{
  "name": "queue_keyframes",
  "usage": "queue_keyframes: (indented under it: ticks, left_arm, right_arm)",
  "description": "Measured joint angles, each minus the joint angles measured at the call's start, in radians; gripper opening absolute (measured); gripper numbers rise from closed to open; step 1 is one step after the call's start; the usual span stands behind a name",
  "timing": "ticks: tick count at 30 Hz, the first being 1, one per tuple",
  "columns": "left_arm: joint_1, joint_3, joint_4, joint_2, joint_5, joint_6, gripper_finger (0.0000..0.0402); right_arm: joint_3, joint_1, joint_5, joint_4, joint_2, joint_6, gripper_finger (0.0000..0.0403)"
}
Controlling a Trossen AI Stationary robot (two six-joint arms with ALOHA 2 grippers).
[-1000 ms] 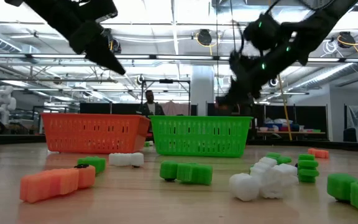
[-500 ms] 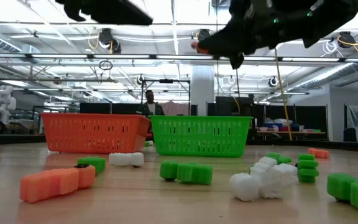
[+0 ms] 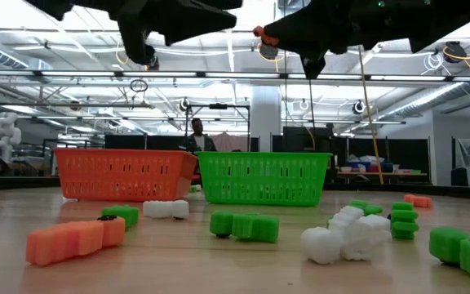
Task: Sort Halloween decoration
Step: Put the orange skeleton toy into the orange bin
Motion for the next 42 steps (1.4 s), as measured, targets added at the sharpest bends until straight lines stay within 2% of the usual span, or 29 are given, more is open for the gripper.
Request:
queue_keyframes:
  ticks: [9,19,32,42]
  left_arm:
    - [0.015,0.082,0.025,0.106,0.031,0.050,0.0163]
    - [0.015,0.096,-0.058,0.125,0.065,0.052,0.0120]
    - [0.036,0.096,-0.132,0.125,0.044,0.018,0.0118]
    - [0.041,0.096,-0.124,0.125,0.090,-0.002,0.0117]
  right_arm:
    - [0.001,0.047,0.002,0.026,0.049,0.082,0.0011]
    - [0.002,0.053,0.000,0.074,0.121,0.113,0.0011]
    - [0.002,0.053,-0.030,0.076,0.121,0.109,0.0011]
    - [0.002,0.053,-0.030,0.076,0.121,0.109,0.0011]
